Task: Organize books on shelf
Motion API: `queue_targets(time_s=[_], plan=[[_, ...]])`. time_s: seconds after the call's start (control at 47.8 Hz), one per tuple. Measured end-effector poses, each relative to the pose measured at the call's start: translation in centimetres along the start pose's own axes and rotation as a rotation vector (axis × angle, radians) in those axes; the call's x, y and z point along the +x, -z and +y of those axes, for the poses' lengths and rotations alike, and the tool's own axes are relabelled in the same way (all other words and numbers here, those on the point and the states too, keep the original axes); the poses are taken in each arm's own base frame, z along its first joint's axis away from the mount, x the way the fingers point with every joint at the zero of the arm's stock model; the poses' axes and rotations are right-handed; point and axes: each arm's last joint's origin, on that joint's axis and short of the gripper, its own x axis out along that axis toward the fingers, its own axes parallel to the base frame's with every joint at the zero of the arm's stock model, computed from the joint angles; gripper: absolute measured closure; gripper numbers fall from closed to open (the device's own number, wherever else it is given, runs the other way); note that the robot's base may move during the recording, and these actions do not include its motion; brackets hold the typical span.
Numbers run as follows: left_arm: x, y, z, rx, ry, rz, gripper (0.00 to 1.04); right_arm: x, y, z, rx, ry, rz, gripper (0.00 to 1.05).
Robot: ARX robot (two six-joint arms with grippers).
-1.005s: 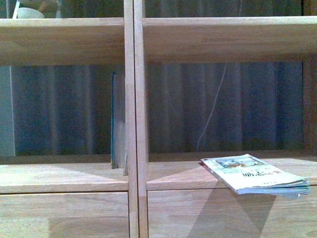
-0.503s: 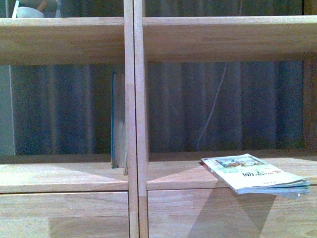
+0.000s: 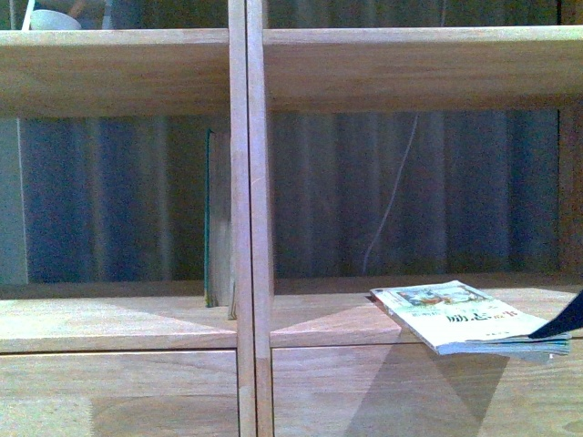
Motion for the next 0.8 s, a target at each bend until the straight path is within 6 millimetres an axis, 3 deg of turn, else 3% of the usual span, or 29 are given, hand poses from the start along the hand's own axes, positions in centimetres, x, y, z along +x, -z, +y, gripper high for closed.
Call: queue_targets(time_s=[0.335, 0.796], plan=[[0.0, 0.0, 0.0, 0.0, 0.0, 0.0, 0.07, 4.8, -1.1, 1.1, 0.158, 0.021, -0.008, 0.07], [0.0, 0.0, 0.0, 0.0, 0.0, 0.0, 0.07, 9.3, -1.8, 4.0, 0.151, -0.006, -0.049, 0.07]])
